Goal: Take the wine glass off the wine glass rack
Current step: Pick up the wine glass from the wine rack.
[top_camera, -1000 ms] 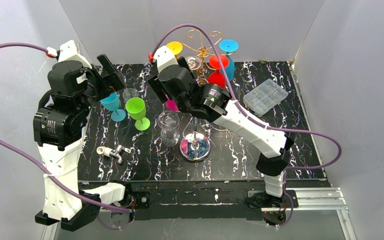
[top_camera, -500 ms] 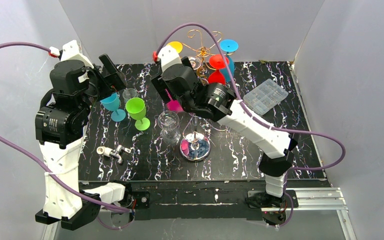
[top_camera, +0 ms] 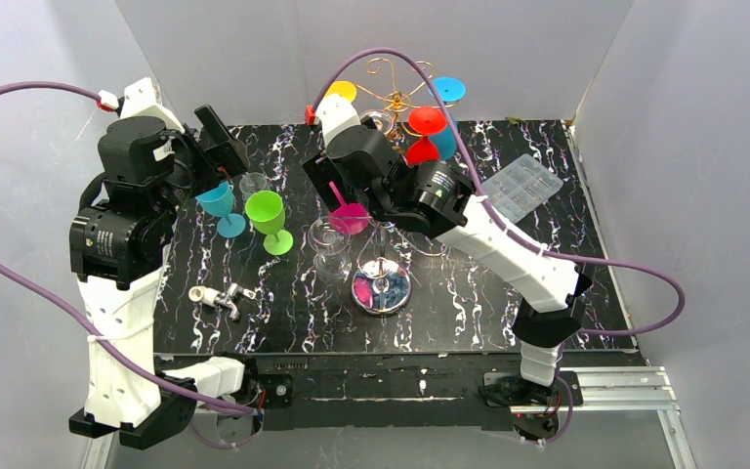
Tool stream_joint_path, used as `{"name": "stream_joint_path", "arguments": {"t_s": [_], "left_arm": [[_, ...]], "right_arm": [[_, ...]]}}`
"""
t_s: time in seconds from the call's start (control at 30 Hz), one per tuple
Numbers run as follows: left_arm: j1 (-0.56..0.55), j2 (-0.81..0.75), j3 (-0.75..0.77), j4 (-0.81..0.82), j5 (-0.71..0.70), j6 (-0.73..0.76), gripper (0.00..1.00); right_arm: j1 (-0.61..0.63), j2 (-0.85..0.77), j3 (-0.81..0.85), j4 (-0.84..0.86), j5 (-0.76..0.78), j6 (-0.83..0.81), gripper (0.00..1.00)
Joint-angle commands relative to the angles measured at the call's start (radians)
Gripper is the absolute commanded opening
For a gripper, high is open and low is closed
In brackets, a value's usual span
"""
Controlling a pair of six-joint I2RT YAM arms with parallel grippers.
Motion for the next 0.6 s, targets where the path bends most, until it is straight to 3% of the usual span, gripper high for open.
{"name": "stream_joint_path", "arguments": {"t_s": [0.0, 0.57], "left_arm": [[0.003, -0.006, -0.009, 0.013, 0.005, -0.007, 0.99], [0.003, -0.049, -0.079, -0.008, -0.031, -0.003, 0.99]], "right_arm": [[-0.001, -0.031, 0.014, 0.0, -0.039, 0.021, 0.61], [-0.001, -0.04, 0.005, 0.153, -0.159, 0.082, 0.61]]}}
